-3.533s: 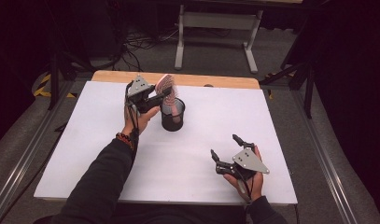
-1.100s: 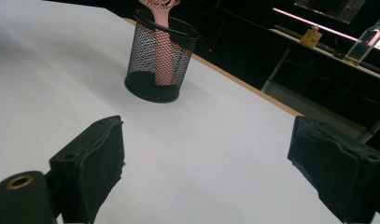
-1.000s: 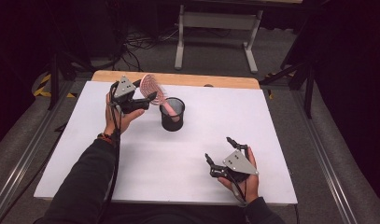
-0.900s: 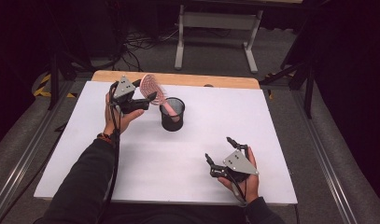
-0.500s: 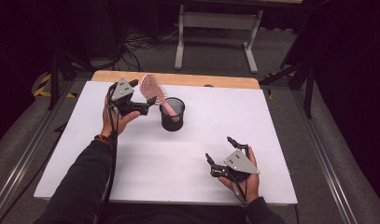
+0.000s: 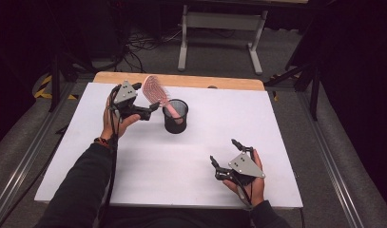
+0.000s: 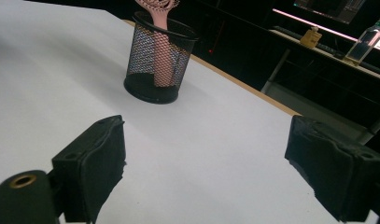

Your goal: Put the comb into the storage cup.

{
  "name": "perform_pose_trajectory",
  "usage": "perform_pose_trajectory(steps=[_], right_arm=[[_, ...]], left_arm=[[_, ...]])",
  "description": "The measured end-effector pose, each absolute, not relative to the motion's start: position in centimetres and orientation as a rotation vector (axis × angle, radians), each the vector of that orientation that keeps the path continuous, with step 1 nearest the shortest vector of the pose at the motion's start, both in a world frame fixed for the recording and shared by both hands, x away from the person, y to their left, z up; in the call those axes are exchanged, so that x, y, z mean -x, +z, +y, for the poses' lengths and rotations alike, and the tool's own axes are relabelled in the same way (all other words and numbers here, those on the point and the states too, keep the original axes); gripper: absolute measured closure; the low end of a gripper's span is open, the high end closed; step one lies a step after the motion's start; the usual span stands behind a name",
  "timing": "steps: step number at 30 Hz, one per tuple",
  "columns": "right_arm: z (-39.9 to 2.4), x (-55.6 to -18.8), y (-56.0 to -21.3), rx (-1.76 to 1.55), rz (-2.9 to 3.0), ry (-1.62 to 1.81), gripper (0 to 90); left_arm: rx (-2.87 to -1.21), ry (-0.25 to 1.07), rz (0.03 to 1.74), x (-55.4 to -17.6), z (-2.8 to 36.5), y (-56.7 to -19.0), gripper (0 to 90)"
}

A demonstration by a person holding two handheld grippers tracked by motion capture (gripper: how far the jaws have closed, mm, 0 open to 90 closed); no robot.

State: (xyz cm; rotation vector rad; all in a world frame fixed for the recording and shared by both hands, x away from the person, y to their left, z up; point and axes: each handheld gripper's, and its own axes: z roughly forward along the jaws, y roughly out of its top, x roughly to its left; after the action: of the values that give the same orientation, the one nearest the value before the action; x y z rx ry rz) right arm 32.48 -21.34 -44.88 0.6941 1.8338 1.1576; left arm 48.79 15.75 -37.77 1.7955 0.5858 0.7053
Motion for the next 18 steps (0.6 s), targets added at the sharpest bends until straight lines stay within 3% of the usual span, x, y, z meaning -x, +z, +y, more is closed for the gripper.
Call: perform_pose_trajectory(steps=[18], right_arm=[[-21.54, -32.52, -44.7, -0.693, 1.824, 1.178, 7.8]], left_arm=[[-1.811, 0.766, 0.583, -48.1, 15.84, -37.59, 3.6]])
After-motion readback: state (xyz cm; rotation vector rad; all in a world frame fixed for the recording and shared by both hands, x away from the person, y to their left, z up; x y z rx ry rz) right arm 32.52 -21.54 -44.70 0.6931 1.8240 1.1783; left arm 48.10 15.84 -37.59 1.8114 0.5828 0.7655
